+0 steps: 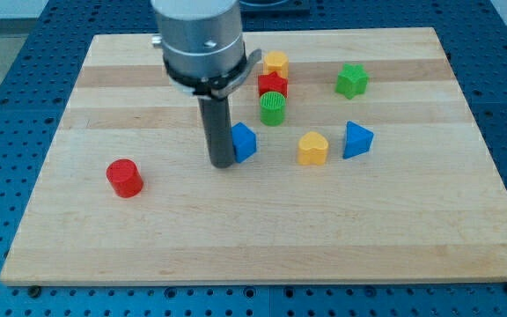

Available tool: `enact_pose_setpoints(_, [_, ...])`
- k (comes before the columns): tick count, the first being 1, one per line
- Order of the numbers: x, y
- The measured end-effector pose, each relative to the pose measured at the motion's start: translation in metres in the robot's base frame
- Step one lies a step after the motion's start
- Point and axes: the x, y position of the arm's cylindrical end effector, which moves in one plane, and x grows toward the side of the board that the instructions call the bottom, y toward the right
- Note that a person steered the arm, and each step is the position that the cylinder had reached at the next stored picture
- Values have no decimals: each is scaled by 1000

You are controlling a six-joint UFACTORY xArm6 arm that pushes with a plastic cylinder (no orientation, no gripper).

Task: Move the blue cube below to the green circle

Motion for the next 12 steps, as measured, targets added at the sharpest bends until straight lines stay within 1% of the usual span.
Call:
enact_pose_setpoints(3, [-7, 4])
enact_pose_setpoints(4, [-16, -16])
enact_pose_setpoints(5, [-16, -16])
enact_pose_setpoints(6, [-52, -14])
enact_pose_setpoints(7, [-44, -13])
enact_pose_setpoints(8, [-24, -6])
enact_pose_setpoints(9, [-24, -6])
enact_pose_setpoints(10, [-25, 12])
enact_pose_setpoints(12, [-25, 22])
